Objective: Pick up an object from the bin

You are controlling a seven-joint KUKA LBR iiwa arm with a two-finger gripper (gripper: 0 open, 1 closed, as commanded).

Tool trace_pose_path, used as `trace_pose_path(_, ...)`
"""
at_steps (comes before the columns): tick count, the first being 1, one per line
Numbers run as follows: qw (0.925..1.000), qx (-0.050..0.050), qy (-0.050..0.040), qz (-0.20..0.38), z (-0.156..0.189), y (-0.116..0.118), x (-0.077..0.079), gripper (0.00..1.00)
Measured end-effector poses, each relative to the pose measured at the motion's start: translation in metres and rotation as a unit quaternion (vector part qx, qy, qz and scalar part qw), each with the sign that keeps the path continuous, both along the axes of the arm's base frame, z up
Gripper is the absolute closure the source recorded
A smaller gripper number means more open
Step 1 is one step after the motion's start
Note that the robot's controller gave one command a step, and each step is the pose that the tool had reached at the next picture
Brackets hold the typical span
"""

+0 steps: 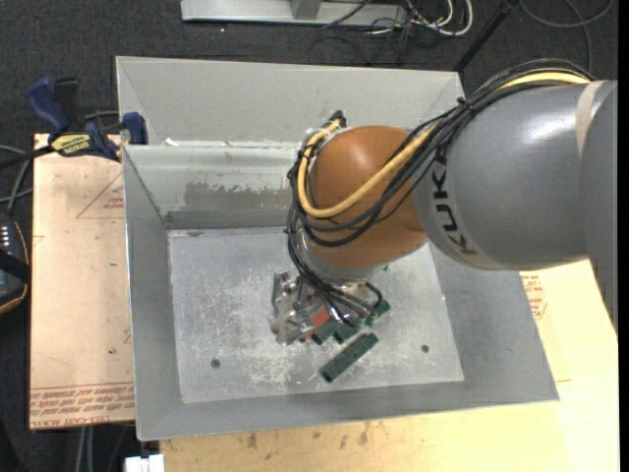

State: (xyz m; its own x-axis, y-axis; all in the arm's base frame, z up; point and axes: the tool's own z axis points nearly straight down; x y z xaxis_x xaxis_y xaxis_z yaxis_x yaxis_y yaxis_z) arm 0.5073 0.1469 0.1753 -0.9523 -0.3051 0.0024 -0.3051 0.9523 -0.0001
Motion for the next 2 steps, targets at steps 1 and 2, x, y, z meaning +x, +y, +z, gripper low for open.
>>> trace_pose_path(1, 0.994, 0.001, -0.0025, -0.109, 0.043, -0.0554, 0.0043, 0.0)
trace_pose_path(2, 0.9931, 0.001, -0.0027, -0.117, 0.0475, -0.063, 0.005, 0.0)
